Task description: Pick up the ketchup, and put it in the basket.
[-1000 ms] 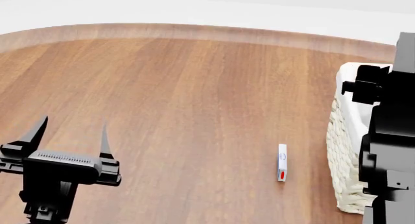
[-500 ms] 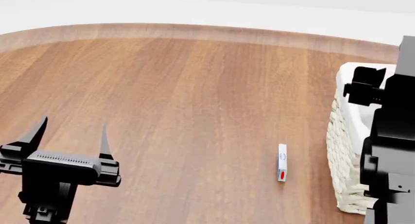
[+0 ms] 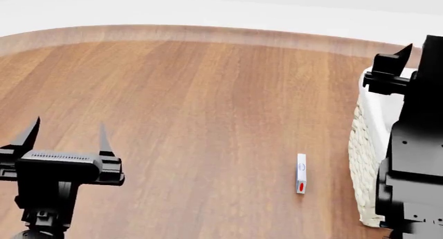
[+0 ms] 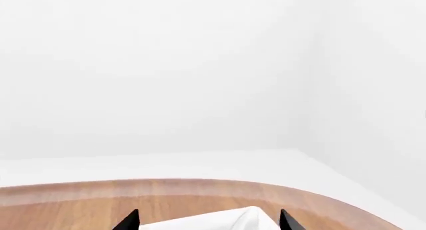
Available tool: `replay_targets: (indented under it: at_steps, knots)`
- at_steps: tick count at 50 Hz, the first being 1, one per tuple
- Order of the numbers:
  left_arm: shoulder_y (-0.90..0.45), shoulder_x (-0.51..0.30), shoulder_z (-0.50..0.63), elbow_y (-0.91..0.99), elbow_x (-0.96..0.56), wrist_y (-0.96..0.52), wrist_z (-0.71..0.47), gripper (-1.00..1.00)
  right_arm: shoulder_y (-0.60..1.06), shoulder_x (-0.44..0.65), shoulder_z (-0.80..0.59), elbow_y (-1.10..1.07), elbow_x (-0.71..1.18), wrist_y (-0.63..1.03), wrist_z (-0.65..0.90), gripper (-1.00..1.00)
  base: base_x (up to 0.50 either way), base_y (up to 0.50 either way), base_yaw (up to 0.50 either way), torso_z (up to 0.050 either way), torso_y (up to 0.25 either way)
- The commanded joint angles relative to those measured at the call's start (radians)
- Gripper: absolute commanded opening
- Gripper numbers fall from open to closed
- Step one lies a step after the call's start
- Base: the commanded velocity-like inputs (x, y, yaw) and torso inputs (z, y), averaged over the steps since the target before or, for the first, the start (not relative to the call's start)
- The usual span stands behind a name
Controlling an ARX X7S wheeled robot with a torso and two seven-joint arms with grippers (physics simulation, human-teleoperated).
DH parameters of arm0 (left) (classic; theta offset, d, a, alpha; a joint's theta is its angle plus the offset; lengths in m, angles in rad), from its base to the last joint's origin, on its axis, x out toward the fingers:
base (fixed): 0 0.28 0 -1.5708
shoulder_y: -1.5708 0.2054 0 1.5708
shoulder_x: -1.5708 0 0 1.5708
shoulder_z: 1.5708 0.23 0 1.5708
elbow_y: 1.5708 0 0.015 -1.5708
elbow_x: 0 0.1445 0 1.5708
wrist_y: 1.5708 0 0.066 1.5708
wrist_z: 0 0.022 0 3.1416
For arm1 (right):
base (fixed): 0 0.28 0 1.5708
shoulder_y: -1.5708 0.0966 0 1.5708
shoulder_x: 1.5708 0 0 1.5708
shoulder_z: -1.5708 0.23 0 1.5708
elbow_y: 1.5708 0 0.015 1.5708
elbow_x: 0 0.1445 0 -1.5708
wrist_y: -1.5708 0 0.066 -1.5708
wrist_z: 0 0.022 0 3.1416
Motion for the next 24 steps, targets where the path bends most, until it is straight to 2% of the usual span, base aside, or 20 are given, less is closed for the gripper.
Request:
replay_targets:
  at_steps: [1, 3, 8, 16, 24]
  knots:
    - [-0.059, 0.046, -0.053, 0.012, -0.020, -0.061, -0.023, 1.00, -0.263, -0.029, 0.027, -0.335, -0.008, -0.008, -0.012, 1.00, 0.00, 0.00, 0.00, 0.000, 0.000]
    - [-0.070, 0.050, -0.054, 0.024, -0.019, -0.071, -0.031, 1.00, -0.354, -0.030, 0.029, -0.561, -0.005, 0.063, -0.007, 1.00, 0.00, 0.00, 0.00, 0.000, 0.000]
    - [-0.076, 0.049, -0.042, 0.052, -0.004, -0.074, -0.045, 1.00, -0.465, -0.037, 0.035, -0.788, 0.007, 0.140, 0.004, 1.00, 0.00, 0.00, 0.00, 0.000, 0.000]
    - [-0.075, 0.044, -0.035, 0.088, -0.004, -0.083, -0.053, 1.00, -0.548, -0.057, 0.039, -0.931, 0.025, 0.160, 0.018, 1.00, 0.00, 0.00, 0.00, 0.000, 0.000]
    - [-0.047, 0.030, -0.024, 0.196, 0.013, -0.101, -0.073, 1.00, -0.710, -0.088, 0.030, -1.181, 0.002, 0.152, 0.075, 1.00, 0.00, 0.00, 0.00, 0.000, 0.000]
